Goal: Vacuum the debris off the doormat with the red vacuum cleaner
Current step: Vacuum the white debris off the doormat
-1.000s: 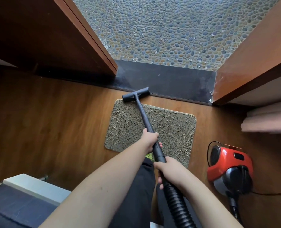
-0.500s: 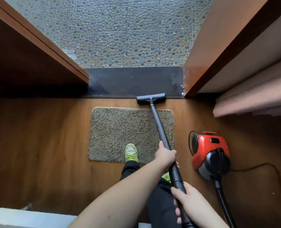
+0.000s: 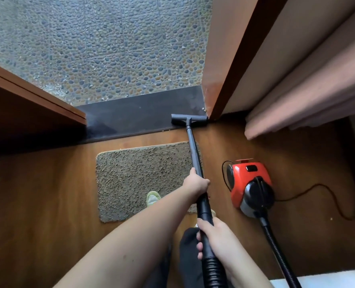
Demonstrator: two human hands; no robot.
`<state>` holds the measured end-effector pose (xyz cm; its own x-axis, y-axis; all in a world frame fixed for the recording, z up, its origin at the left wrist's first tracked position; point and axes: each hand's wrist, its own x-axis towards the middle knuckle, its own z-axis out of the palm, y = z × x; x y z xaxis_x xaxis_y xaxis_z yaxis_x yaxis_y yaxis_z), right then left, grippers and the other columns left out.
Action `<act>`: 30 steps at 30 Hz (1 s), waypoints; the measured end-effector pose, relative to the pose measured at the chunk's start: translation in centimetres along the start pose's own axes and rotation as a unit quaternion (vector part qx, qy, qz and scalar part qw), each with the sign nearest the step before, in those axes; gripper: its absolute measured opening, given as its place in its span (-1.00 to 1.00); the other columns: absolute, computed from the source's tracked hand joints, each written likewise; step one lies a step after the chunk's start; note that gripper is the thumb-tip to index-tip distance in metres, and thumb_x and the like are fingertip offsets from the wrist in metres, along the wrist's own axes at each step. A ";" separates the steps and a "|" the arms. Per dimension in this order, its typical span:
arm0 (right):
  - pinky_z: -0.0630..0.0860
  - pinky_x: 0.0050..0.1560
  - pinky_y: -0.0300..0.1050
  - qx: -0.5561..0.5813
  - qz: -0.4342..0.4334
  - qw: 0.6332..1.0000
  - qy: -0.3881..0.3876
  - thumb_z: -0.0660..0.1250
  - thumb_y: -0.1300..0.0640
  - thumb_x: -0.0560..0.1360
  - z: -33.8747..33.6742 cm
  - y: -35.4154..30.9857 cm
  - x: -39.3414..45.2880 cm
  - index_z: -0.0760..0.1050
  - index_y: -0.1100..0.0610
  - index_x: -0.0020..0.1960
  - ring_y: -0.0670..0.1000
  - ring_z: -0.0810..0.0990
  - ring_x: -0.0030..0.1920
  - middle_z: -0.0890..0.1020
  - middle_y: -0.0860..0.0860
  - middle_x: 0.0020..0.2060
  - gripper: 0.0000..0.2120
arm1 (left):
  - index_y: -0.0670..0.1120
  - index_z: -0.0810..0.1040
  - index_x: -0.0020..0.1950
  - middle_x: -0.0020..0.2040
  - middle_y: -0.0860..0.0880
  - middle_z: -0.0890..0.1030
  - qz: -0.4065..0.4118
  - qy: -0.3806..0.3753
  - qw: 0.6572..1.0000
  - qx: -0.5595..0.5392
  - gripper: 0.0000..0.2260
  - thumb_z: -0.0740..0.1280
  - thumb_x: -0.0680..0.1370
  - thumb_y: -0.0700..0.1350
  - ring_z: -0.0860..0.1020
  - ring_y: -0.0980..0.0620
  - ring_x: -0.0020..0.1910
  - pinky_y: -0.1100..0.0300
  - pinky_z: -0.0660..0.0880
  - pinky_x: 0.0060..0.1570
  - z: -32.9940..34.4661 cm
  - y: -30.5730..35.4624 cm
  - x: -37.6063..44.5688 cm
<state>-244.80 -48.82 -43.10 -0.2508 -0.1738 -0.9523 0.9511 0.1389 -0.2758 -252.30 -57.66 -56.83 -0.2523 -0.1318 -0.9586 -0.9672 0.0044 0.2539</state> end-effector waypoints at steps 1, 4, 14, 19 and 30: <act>0.41 -0.59 -0.21 0.009 -0.001 1.000 -0.002 0.21 0.21 0.63 0.2 -0.2 0.2 0.34 0.22 -0.01 -0.03 0.41 -0.56 0.42 0.12 -0.34 -0.91 | 0.17 -0.01 0.59 0.25 -0.21 0.44 -0.002 0.002 1.000 0.007 -0.23 0.32 0.49 -0.13 0.64 -0.22 -0.16 -0.05 0.65 -0.25 -0.1 0.3 0.2; 0.42 -0.59 -0.21 0.015 -0.002 1.000 -0.003 0.22 0.20 0.62 0.5 -0.6 0.6 0.34 0.21 -0.01 -0.04 0.41 -0.55 0.42 0.12 -0.33 -0.91 | 0.20 0.01 0.55 0.21 -0.22 0.46 0.001 0.006 1.000 0.028 -0.13 0.30 0.29 -0.05 0.64 -0.31 0.02 -0.23 0.63 -0.06 0.1 -0.2 3.1; 0.45 -0.55 -0.17 -0.041 0.017 0.998 -0.034 0.21 0.20 0.62 0.6 -0.5 -0.7 0.34 0.22 0.04 -0.02 0.43 -0.52 0.42 0.12 -0.33 -0.91 | 0.13 0.04 0.58 0.16 -0.20 0.48 0.001 0.002 0.999 -0.043 -0.31 0.30 0.56 -0.19 0.59 -0.15 -0.39 -0.05 0.65 -0.31 -1.1 -0.9 0.1; 0.50 -0.47 -0.08 -0.120 0.016 0.992 -0.024 0.26 0.12 0.59 1.2 2.0 -1.4 0.38 0.20 0.07 0.06 0.48 -0.50 0.49 0.10 -0.38 -0.85 | 0.13 0.02 0.60 0.11 -0.17 0.50 -0.011 0.037 0.997 -0.073 -0.31 0.29 0.58 -0.20 0.57 -0.07 -0.49 0.04 0.60 -0.42 -2.2 -4.7 -1.2; 0.44 -0.55 -0.15 0.019 -0.003 1.000 -0.003 0.23 0.20 0.62 3.1 3.4 -0.5 0.34 0.26 0.02 0.04 0.43 -0.56 0.44 0.13 -0.38 -0.88 | 0.15 0.01 0.59 0.19 -0.19 0.48 0.030 0.018 0.997 0.069 -0.30 0.30 0.57 -0.13 0.66 -0.17 -0.32 -0.07 0.67 -0.25 -2.6 -2.4 -1.7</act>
<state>-240.91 -51.26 -43.12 -0.2551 -0.1799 -0.9500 0.9560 0.1001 -0.2757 -249.45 -60.05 -55.50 -0.3109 -0.1634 -0.9363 -0.9458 0.1499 0.2879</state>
